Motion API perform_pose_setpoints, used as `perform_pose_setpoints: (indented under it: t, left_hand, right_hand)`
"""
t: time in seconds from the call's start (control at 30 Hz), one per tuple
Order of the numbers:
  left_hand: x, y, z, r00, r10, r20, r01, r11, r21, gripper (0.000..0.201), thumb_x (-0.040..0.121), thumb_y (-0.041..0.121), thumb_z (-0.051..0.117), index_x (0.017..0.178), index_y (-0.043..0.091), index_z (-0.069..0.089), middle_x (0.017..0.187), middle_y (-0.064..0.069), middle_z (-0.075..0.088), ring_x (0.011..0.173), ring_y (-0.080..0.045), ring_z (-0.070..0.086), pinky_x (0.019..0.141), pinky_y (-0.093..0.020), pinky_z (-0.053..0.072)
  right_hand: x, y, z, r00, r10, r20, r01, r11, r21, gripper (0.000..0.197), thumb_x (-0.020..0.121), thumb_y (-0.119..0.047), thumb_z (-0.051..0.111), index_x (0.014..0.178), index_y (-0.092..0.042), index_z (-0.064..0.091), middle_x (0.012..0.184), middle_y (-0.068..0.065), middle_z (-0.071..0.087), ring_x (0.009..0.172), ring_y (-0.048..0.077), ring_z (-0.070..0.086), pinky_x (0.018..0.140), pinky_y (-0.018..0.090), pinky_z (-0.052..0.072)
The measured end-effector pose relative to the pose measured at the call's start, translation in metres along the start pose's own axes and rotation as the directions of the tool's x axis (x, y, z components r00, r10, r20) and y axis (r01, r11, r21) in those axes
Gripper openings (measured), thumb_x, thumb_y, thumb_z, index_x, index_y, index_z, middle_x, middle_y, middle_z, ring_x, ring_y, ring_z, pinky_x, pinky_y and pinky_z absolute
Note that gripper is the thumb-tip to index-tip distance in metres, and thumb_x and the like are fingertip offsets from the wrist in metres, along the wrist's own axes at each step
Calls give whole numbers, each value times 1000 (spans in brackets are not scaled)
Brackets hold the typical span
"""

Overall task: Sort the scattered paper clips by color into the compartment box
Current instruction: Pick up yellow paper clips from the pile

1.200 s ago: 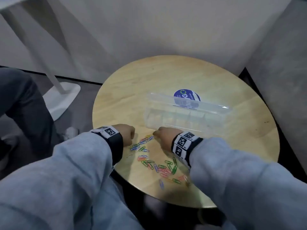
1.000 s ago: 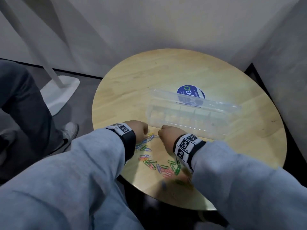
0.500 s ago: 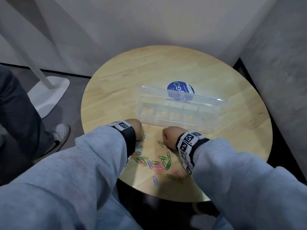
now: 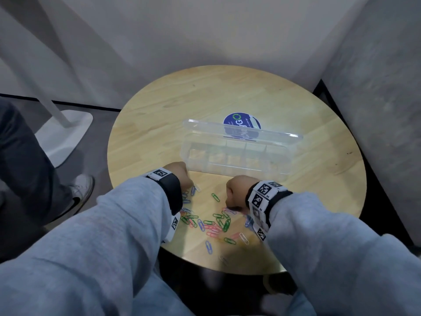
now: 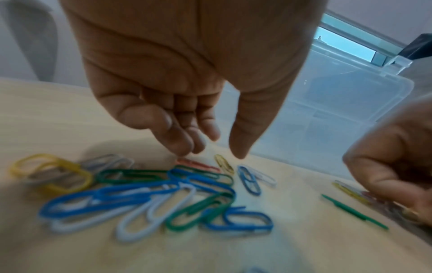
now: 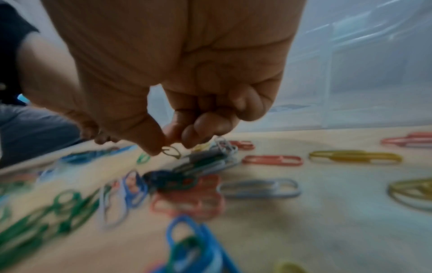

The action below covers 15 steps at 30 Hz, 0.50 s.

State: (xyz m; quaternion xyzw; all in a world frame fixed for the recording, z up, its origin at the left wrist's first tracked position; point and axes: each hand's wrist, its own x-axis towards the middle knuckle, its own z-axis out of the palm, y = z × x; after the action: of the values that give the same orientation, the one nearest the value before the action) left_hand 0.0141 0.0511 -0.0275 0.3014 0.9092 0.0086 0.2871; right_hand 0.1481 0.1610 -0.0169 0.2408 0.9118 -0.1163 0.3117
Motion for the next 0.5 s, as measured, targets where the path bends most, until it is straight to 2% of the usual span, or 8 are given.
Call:
perform_pose_setpoints:
  t: [0.07, 0.13, 0.17, 0.23, 0.3, 0.33, 0.4, 0.5]
  left_hand:
    - [2, 1, -1, 998, -55, 21, 55, 998, 24, 10, 81, 22, 59, 84, 14, 55, 82, -5, 54, 75, -24, 50, 64, -27, 38]
    - [4, 2, -2, 994, -99, 46, 97, 994, 43, 20, 81, 25, 59, 68, 13, 51, 70, -4, 52, 72, -25, 51, 63, -27, 39]
    - [4, 3, -2, 991, -120, 53, 117, 992, 53, 25, 83, 26, 58, 63, 13, 48, 66, -4, 49, 73, -25, 51, 64, -27, 39]
    - [5, 7, -3, 990, -127, 68, 122, 990, 63, 29, 85, 25, 56, 61, 12, 46, 66, -5, 48, 75, -25, 51, 67, -27, 40]
    - [4, 12, -2, 985, -142, 102, 135, 988, 72, 27, 82, 26, 58, 62, 11, 47, 73, -6, 52, 77, -26, 52, 69, -28, 41]
    - [5, 13, 0, 981, -152, 118, 143, 987, 77, 26, 78, 27, 61, 63, 11, 48, 75, -7, 54, 77, -26, 54, 69, -28, 43]
    - [2, 13, 1, 981, -151, 123, 142, 987, 74, 24, 71, 28, 63, 63, 10, 49, 73, -8, 57, 77, -28, 57, 71, -28, 46]
    - [-6, 15, 3, 988, -131, 84, 128, 991, 44, 29, 81, 25, 59, 60, 11, 47, 63, -4, 47, 69, -25, 50, 65, -27, 40]
  right_hand:
    - [-5, 9, -6, 999, 12, -30, -5, 977, 215, 18, 81, -18, 54, 64, -17, 50, 65, -2, 52, 61, 18, 47, 54, 22, 40]
    - [-10, 19, -10, 998, 27, -63, 4, 898, 440, 22, 81, -18, 59, 61, -18, 49, 62, -5, 55, 58, 12, 49, 62, 24, 44]
    - [-12, 24, -10, 996, 38, -78, 8, 857, 515, 22, 80, -16, 60, 61, -18, 49, 61, -5, 55, 56, 12, 49, 61, 25, 45]
    - [-15, 32, -8, 994, 52, -96, 18, 791, 611, 22, 80, -10, 61, 62, -17, 49, 64, 2, 60, 57, 17, 56, 62, 31, 52]
    - [-17, 38, -3, 993, 61, -105, 24, 749, 662, 23, 79, -5, 61, 61, -15, 51, 70, 11, 66, 63, 23, 61, 71, 39, 57]
    - [-19, 41, 0, 993, 62, -102, 27, 721, 693, 24, 80, -1, 60, 62, -14, 51, 72, 13, 66, 63, 23, 61, 71, 38, 57]
    - [-21, 46, 6, 993, 80, -82, 16, 614, 789, 23, 83, 5, 55, 68, -12, 52, 70, 14, 62, 56, 19, 58, 59, 29, 55]
    - [-25, 52, 13, 992, 124, -27, -35, 473, 880, 25, 86, 9, 44, 78, -13, 54, 69, 13, 58, 56, 20, 55, 54, 25, 52]
